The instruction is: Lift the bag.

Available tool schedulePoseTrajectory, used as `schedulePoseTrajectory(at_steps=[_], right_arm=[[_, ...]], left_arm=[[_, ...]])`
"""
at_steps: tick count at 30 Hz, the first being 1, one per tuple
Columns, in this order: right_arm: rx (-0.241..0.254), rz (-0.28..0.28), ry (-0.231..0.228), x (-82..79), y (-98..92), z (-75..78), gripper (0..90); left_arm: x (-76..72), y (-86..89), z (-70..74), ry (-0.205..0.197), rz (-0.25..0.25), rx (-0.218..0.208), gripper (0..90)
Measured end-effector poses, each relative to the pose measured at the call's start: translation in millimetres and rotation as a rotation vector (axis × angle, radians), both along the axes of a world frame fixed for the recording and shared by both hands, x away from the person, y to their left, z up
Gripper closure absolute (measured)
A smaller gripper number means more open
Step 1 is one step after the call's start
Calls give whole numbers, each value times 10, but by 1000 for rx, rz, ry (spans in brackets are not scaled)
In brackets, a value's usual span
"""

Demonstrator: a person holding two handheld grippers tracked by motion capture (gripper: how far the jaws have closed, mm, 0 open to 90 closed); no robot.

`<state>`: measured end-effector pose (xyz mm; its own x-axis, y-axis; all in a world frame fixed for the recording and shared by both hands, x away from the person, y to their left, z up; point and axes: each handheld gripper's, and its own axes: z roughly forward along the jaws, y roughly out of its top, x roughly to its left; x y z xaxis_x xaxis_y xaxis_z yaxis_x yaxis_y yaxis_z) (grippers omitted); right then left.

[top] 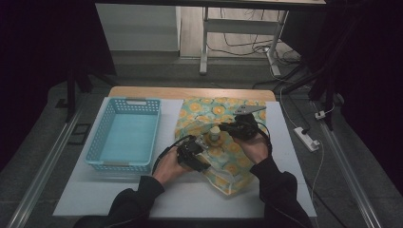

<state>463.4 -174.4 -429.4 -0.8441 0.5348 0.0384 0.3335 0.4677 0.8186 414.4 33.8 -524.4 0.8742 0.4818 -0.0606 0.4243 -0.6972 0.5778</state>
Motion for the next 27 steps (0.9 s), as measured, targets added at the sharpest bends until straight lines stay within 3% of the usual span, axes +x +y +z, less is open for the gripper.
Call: schedulePoseTrajectory(at_steps=[5,10,20,27], right_arm=[[2,5,7,3,-1,-7,900],[4,6,8,3,0,-5,900],[2,9,12,4,-6,2,900],[8,19,15,-13,8,46,900]], left_arm=[[8,42,21,6,31,3,601],[-4,49,41,26,26,10,880],[-8,74,183,55,57,-28,890],[-32,73,332,41,76,-60,893]])
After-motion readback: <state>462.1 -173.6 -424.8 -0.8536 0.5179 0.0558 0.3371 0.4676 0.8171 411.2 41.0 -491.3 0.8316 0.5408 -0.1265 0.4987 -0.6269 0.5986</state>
